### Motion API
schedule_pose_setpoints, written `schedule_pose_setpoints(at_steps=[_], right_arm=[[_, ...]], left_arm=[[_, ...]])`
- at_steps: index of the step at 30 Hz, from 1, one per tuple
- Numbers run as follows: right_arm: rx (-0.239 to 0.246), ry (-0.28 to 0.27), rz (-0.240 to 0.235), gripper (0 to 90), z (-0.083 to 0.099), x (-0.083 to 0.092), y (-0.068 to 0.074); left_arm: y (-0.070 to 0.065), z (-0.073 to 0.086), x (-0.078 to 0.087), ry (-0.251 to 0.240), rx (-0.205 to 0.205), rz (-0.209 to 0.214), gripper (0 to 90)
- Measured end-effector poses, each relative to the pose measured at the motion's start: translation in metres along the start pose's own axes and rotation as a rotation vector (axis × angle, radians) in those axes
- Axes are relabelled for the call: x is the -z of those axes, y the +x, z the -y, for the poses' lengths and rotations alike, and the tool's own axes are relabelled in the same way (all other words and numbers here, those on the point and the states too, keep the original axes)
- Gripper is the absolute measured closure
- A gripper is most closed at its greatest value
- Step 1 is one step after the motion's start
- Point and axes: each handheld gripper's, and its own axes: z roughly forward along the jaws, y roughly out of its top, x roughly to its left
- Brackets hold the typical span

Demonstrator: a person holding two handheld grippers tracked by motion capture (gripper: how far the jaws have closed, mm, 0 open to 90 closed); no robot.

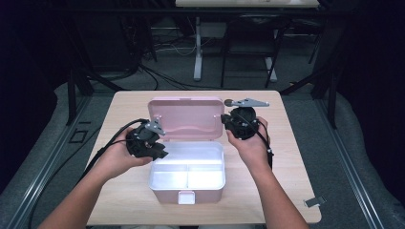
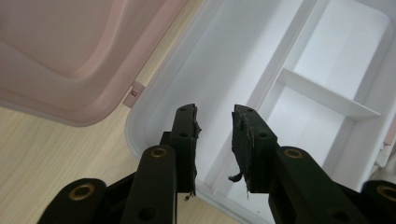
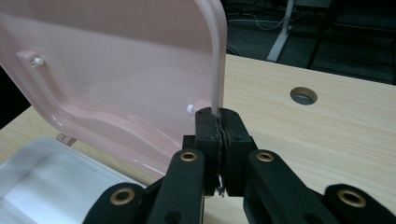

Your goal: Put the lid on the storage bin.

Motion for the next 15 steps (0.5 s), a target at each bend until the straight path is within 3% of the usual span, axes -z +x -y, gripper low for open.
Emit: schedule_pose_setpoints(at_steps=[3,8,15], right_arm=[[0.000,0.002,0.002,88.0,0.000,0.001,0.001],[0.001,-0.004,0.003,88.0,0.001,0.001,0.001],[0.001,-0.011,0.000,87.9,0.002,0.002,0.001]], left_arm=[[0.004,0.006,0.003,-0.032,0.012,-0.022,68.6],[0.011,0.015,0.012,-0.102,0.068,-0.042,68.8],[0.018,0.029,0.021,-0.151,0.107,-0.072,69.3]])
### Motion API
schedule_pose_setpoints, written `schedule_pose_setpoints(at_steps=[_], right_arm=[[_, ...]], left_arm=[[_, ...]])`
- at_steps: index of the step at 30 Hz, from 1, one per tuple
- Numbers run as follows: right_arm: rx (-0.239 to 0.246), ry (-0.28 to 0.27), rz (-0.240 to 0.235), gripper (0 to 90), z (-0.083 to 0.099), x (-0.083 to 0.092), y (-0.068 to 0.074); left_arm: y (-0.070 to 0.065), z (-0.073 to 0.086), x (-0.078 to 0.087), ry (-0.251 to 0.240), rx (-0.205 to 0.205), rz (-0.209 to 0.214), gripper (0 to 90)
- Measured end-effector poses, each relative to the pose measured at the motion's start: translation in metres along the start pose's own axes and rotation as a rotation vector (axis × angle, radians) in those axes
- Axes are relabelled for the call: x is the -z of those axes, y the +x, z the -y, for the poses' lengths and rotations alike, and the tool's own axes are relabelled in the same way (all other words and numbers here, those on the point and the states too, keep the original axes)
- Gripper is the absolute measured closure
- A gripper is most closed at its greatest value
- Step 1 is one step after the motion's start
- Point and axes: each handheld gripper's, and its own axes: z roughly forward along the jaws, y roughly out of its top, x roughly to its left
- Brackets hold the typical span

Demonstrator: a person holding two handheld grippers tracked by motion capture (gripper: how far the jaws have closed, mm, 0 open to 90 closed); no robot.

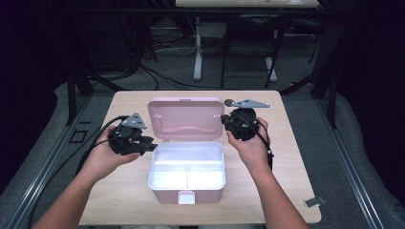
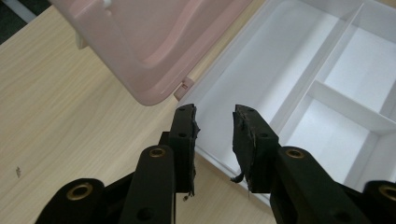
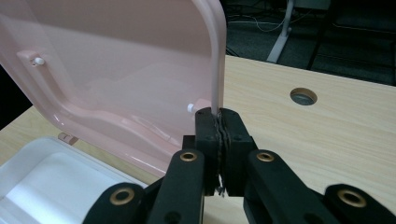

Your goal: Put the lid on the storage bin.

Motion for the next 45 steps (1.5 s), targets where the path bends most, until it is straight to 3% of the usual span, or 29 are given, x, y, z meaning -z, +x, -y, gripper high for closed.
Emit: schedule_pose_setpoints(at_steps=[5,10,14,15,18,30,37,45], right_arm=[[-0.001,-0.002,0.001,87.8,0.000,0.001,0.001],[0.001,0.004,0.006,87.9,0.001,0.001,0.001],[0.001,-0.007,0.006,87.8,0.002,0.001,0.001],[0.005,-0.007,0.026,87.9,0.002,0.001,0.002],[0.003,-0.012,0.007,87.8,0.003,0.002,0.002],[0.003,-0.029,-0.004,87.5,0.006,0.003,0.001],[0.001,-0.035,-0.004,87.4,0.007,0.005,0.002],[0.002,-0.037,-0.011,87.2,0.009,0.007,0.002]], left_arm=[[0.003,0.009,0.002,-0.029,0.019,-0.020,68.2],[0.006,0.018,0.001,-0.081,0.067,-0.046,68.1],[0.009,0.024,0.001,-0.154,0.112,-0.075,66.3],[0.009,0.025,0.001,-0.172,0.124,-0.080,65.7],[0.011,0.026,0.002,-0.227,0.154,-0.115,63.6],[0.021,0.016,0.002,-0.375,0.250,-0.150,63.6],[0.023,0.000,0.008,-0.401,0.252,-0.177,63.8],[0.022,-0.013,0.011,-0.416,0.245,-0.239,64.2]])
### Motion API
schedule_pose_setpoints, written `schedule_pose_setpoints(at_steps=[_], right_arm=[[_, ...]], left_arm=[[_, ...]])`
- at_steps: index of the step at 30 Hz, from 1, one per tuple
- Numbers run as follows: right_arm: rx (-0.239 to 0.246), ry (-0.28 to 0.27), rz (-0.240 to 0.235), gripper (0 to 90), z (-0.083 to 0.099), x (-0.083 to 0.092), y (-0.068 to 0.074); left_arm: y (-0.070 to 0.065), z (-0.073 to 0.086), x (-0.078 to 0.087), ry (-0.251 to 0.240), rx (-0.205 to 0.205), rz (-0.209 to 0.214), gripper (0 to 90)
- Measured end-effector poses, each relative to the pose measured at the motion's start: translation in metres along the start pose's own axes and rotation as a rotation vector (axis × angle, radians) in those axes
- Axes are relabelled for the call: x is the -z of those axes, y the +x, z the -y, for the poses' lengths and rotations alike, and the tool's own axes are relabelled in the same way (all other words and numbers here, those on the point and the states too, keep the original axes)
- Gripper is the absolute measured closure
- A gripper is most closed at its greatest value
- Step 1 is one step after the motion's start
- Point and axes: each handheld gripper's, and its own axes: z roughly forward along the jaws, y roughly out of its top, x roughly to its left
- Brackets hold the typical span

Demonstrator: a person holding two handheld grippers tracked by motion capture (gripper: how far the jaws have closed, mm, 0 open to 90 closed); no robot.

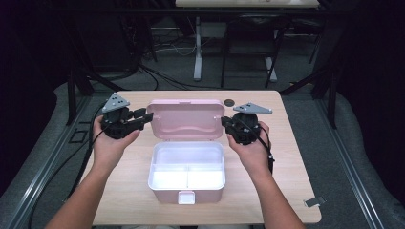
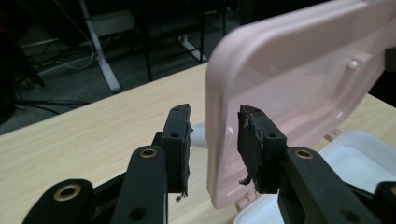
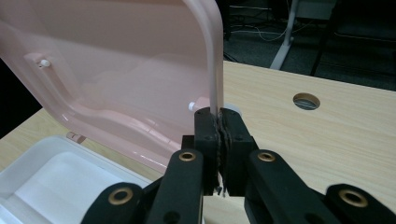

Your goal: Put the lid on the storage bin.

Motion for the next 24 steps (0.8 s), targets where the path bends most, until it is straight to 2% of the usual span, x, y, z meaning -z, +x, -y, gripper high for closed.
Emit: schedule_pose_setpoints(at_steps=[4,8,14,17,18,24], right_arm=[[0.001,-0.003,-0.003,87.1,0.0007,0.0006,0.0001],[0.002,-0.004,-0.004,87.1,0.0013,0.0012,0.0004],[0.002,-0.006,-0.011,86.9,0.0023,0.0023,0.0001],[0.000,-0.008,-0.008,86.9,0.0027,0.0027,0.0000],[-0.002,-0.008,-0.020,86.9,0.0030,0.0031,-0.0001],[-0.005,-0.009,-0.020,86.5,0.0047,0.0051,0.0002]], left_arm=[[0.0002,-0.0032,-0.0011,-0.006,-0.008,-0.015,64.5],[0.0001,-0.0056,-0.0002,-0.027,-0.016,-0.008,71.4],[-0.0017,-0.0080,-0.0010,-0.023,-0.027,0.009,79.2],[-0.0042,-0.0085,-0.0010,-0.021,-0.045,-0.001,79.7],[-0.0044,-0.0085,-0.0006,-0.020,-0.045,0.000,80.1],[-0.0057,-0.0080,0.0013,-0.019,-0.053,-0.001,80.7]])
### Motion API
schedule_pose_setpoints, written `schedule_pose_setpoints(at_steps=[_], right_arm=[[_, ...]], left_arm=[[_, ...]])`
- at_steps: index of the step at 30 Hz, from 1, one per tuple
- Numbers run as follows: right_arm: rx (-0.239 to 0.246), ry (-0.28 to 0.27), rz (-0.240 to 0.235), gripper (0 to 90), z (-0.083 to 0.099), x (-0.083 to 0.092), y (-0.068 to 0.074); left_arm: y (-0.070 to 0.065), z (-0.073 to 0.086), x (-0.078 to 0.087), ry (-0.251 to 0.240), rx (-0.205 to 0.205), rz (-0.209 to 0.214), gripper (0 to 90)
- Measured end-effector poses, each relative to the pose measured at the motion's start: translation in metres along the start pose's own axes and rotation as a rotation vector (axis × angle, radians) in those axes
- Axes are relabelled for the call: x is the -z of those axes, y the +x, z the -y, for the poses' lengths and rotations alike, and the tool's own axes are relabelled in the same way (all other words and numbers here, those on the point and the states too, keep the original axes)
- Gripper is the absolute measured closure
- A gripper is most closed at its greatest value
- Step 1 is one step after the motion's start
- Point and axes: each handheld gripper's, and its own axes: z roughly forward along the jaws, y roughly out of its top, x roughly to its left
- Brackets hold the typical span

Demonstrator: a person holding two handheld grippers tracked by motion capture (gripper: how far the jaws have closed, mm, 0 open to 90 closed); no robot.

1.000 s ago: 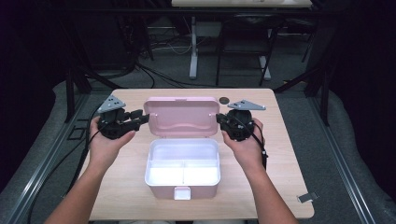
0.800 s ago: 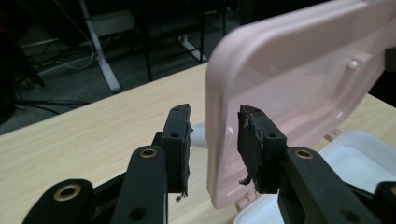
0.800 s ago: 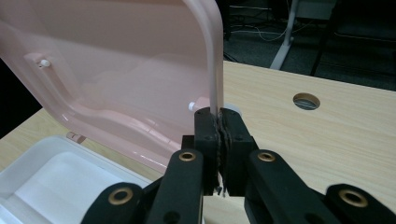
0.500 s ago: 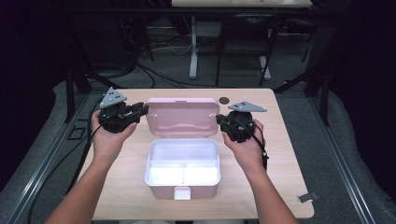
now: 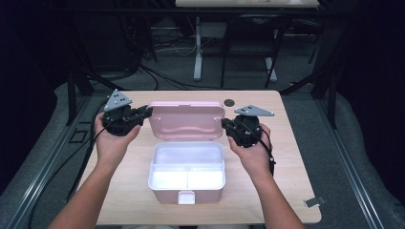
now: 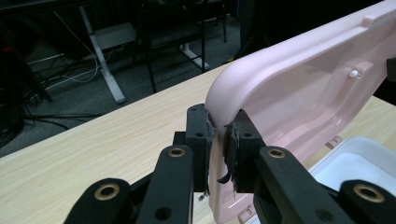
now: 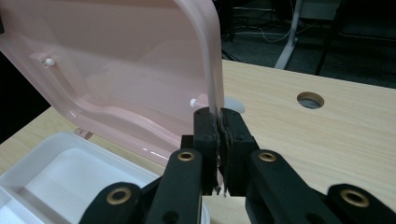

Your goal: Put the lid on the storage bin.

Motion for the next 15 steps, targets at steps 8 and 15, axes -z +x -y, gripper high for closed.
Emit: schedule_pose_setpoints(at_steps=[8,15], right_arm=[[-0.026,0.006,-0.038,83.0,0.0022,0.0011,-0.0040],[-0.003,0.015,-0.032,79.6,0.0020,0.0023,-0.0037]], left_arm=[[-0.0047,0.0018,0.0044,-0.001,-0.020,-0.008,80.6],[-0.0052,0.0019,0.0069,0.008,-0.020,0.002,80.2]])
